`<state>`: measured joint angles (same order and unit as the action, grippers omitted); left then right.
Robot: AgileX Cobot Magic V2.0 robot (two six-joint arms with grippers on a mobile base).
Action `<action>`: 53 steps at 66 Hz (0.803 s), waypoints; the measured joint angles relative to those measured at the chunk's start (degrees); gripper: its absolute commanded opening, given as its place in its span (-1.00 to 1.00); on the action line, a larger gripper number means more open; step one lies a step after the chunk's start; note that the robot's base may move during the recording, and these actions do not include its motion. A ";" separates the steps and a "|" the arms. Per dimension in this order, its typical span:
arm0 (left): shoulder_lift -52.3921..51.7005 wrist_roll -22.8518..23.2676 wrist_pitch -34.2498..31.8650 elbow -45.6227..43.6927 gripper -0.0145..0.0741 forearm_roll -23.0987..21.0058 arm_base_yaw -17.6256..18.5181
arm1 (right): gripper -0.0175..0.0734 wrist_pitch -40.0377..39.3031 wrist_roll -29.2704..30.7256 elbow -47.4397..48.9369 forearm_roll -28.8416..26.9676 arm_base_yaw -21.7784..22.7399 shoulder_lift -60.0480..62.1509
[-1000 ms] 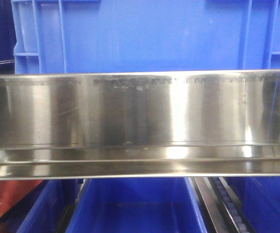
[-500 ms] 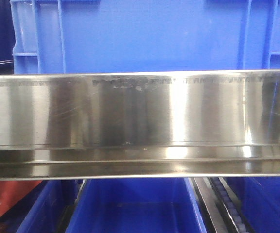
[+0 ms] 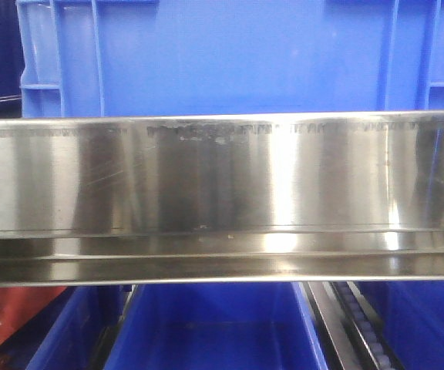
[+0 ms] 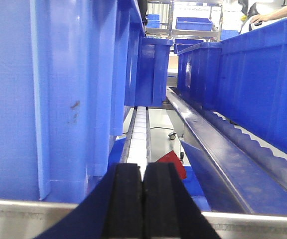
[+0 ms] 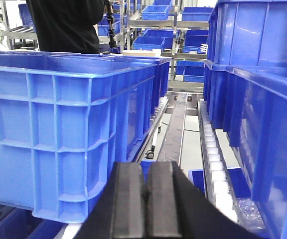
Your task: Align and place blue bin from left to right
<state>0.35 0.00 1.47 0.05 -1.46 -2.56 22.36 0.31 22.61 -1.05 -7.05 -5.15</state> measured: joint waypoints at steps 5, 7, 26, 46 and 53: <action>0.00 0.00 0.00 0.00 -0.92 0.00 0.00 | -0.78 0.00 0.00 0.00 0.00 0.00 0.00; 0.00 0.00 0.00 0.00 -0.92 0.00 0.00 | -0.78 0.00 0.00 0.00 0.00 0.00 0.00; 0.00 0.00 0.00 0.00 -0.92 0.00 0.00 | -0.78 0.00 0.00 0.00 0.00 0.00 0.00; 0.00 0.00 0.00 0.00 -0.92 0.00 0.00 | -0.78 0.00 0.48 -0.74 -0.10 5.23 0.10; 0.00 0.00 0.00 0.00 -0.92 0.00 0.00 | -0.78 -0.92 0.48 -3.68 -1.19 11.22 1.05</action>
<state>0.35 0.00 1.47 0.05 -1.46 -2.56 21.44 0.79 18.93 -2.24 4.17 -4.10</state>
